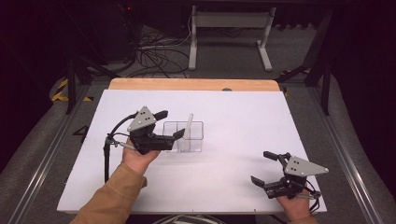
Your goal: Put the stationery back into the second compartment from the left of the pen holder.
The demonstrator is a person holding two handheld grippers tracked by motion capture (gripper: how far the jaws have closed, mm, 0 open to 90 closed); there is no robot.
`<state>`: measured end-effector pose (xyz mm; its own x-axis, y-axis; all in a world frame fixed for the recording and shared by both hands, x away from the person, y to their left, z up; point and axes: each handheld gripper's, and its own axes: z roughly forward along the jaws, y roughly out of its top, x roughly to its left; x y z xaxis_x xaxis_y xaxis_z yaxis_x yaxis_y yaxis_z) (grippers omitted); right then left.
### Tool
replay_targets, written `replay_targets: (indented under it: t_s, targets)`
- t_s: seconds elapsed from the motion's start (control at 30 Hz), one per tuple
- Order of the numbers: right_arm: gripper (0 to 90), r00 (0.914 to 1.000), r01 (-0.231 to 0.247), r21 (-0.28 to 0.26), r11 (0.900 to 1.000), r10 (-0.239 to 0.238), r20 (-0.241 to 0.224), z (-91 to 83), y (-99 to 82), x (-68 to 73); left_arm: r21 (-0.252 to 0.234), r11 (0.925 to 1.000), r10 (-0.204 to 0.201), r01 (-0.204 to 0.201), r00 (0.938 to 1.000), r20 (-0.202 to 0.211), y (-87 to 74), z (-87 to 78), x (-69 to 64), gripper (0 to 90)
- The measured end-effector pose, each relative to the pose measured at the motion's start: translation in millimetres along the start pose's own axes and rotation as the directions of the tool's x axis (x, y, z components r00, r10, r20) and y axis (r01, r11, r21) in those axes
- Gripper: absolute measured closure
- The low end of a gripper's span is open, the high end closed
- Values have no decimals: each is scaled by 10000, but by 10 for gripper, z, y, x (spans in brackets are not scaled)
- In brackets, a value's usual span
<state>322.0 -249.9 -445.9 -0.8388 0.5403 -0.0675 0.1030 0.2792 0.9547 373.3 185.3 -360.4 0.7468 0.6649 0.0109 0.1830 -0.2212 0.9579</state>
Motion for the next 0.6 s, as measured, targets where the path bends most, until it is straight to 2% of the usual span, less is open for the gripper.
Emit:
replay_targets:
  t_s: [0.37,0.5,0.6]
  targets:
    - [55,10000,10,34,10000,-10,54,-22,-11,27,-77,9996,262,-260,9993,254,11,-195,-1,122]
    - [55,10000,3,-8,10000,-3,71,-25,-9,24,-52,9974,714,-713,9969,331,-27,-280,-6,99]
    - [55,10000,25,-13,10000,-25,50,-23,-5,25,-64,9983,589,-587,9972,453,-68,-366,23,82]
